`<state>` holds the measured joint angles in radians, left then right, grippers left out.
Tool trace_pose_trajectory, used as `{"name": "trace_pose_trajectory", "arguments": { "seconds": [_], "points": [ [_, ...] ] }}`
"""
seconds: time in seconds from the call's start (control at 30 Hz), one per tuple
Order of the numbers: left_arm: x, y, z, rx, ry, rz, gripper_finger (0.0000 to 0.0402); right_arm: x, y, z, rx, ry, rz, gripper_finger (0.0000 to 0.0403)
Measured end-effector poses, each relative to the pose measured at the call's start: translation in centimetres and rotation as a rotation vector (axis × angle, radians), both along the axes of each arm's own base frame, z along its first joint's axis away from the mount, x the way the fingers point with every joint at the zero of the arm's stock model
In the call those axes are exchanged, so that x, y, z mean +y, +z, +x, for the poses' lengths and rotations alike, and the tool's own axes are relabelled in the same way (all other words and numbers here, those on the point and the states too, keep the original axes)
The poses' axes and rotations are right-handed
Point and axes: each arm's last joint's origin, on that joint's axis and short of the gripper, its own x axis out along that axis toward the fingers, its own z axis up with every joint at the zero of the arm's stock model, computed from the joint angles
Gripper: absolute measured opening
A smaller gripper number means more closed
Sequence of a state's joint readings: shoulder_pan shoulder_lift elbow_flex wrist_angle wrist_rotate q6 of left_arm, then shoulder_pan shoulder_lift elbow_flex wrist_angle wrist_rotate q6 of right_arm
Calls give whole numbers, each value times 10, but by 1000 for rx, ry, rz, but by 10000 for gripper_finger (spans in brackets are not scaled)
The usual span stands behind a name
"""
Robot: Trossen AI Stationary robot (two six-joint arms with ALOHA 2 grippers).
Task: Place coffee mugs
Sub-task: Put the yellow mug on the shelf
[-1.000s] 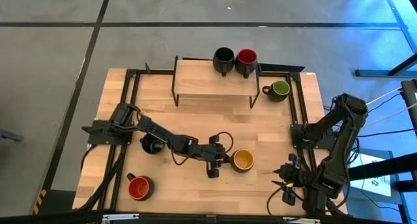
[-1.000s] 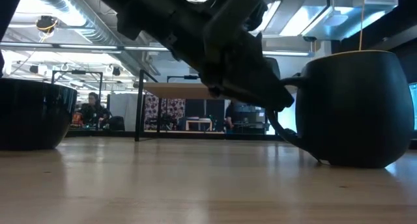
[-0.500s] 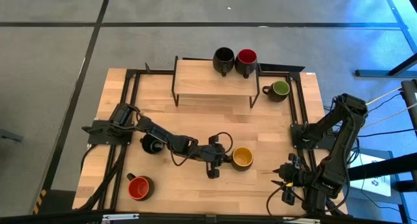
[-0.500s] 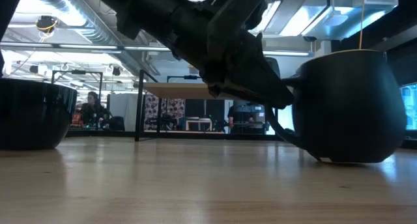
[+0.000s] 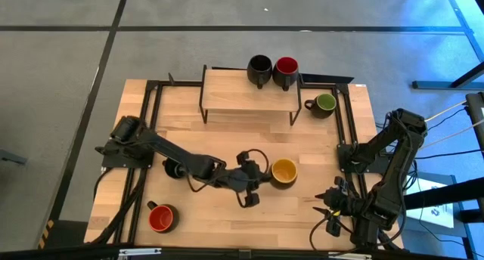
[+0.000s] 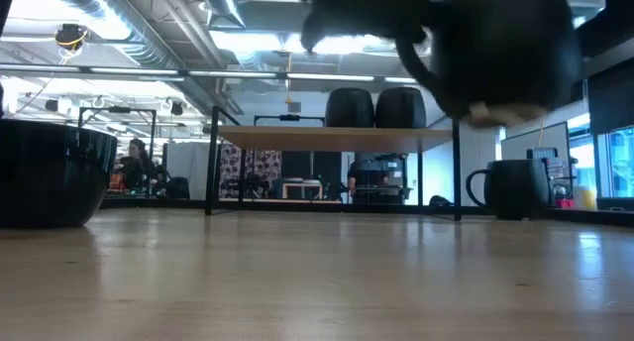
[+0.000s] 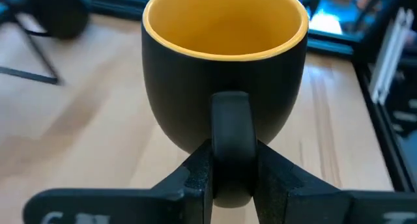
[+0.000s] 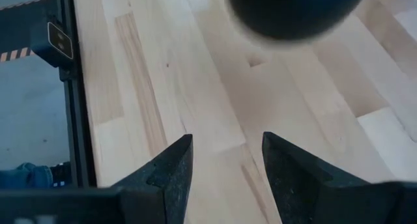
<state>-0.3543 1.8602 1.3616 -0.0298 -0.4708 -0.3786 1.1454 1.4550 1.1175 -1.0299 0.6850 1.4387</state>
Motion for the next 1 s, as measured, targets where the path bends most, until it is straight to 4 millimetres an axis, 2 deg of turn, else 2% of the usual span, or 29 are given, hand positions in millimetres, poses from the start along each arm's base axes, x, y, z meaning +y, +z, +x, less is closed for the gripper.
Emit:
{"name": "trace_pose_trajectory", "arguments": {
  "seconds": [0.17,0.37,0.57,0.7,1.0],
  "points": [
    [8,40,-15,2,166,-6,68,-2,0,-1,12,6,-20,170],
    [32,89,-41,-50,404,4,68,-6,-1,-3,31,6,-62,170],
    [69,115,-60,-98,630,30,68,-6,-1,-3,35,4,-68,170],
    [97,123,-64,-123,733,20,68,-6,-1,-3,33,3,-64,170],
    [161,111,-64,-66,949,-7,68,-6,0,-2,14,-21,-51,170]
  ]
}}
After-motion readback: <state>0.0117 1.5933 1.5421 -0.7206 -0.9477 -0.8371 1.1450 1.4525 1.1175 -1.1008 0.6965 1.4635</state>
